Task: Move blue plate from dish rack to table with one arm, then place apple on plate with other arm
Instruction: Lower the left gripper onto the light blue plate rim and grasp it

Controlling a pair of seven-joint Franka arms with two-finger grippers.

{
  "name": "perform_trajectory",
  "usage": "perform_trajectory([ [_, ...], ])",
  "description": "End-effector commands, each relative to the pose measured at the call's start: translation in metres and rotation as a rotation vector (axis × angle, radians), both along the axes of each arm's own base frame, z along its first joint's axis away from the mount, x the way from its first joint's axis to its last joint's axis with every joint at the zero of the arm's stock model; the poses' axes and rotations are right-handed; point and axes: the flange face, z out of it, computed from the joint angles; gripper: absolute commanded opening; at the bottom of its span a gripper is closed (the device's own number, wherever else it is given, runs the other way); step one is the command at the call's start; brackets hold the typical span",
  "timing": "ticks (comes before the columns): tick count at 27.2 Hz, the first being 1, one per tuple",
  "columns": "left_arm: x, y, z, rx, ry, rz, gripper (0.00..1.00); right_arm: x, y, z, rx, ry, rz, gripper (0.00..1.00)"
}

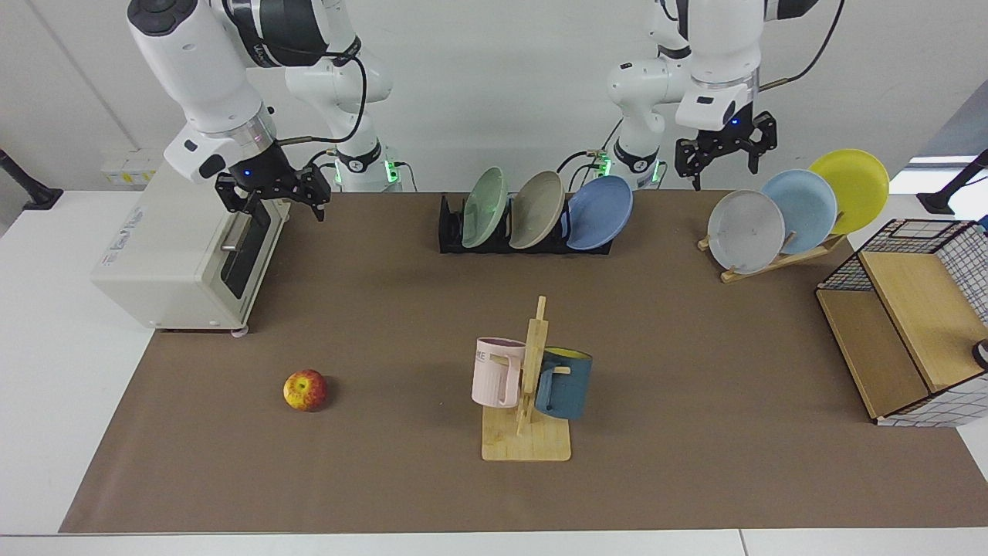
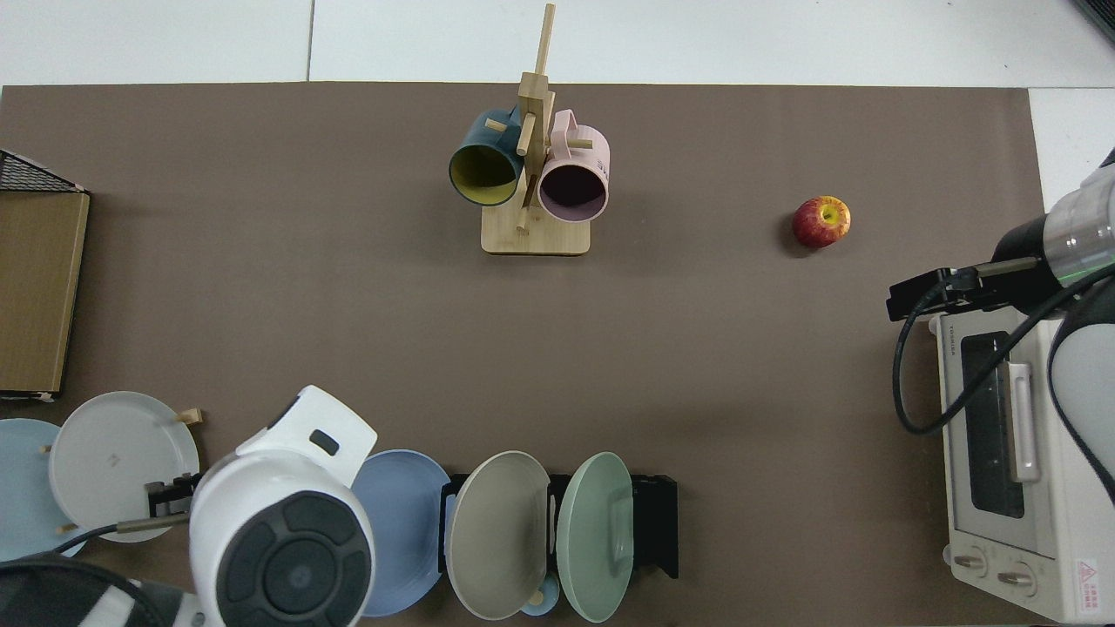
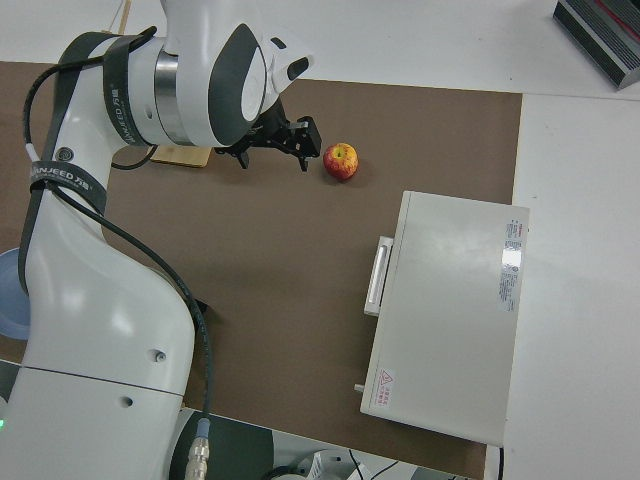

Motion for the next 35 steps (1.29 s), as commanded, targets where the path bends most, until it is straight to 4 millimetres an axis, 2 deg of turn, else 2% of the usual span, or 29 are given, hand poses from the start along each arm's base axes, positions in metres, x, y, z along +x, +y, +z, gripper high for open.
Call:
perform_trajectory([
  [1, -0.032, -0.007, -0.012, 0.048, -0.045, -0.009, 1.0, -0.004, -0.002, 0.001, 0.024, 0.008, 0.011, 1.0],
  [5, -0.049, -0.016, -0.021, 0.069, -0.031, -0.022, 1.0, -0.004, -0.002, 0.001, 0.024, 0.006, 0.011, 1.0],
  [9, -0.068, -0.029, -0.055, 0.104, -0.046, -0.004, 1.0, -0.004, -0.002, 0.001, 0.024, 0.008, 0.01, 1.0],
  [14, -0.072, -0.031, -0.066, 0.099, -0.051, -0.014, 1.0, -0.004, -0.002, 0.001, 0.024, 0.008, 0.01, 1.0],
  [16, -0.078, -0.032, -0.077, 0.113, -0.047, -0.011, 1.0, -0.004, -0.002, 0.001, 0.024, 0.008, 0.011, 1.0],
  [19, -0.087, -0.04, -0.109, 0.136, -0.082, -0.01, 1.0, -0.004, -0.002, 0.001, 0.024, 0.008, 0.01, 1.0],
  [21, -0.089, -0.039, -0.124, 0.131, -0.093, -0.01, 1.0, -0.004, -0.002, 0.001, 0.022, 0.008, 0.012, 1.0],
  [28, -0.091, -0.04, -0.13, 0.123, -0.089, -0.019, 1.0, -0.004, -0.002, 0.001, 0.024, 0.008, 0.011, 1.0],
  [35, -0.084, -0.035, -0.136, 0.102, -0.088, -0.023, 0.98, -0.004, -0.002, 0.001, 0.022, 0.008, 0.012, 1.0],
])
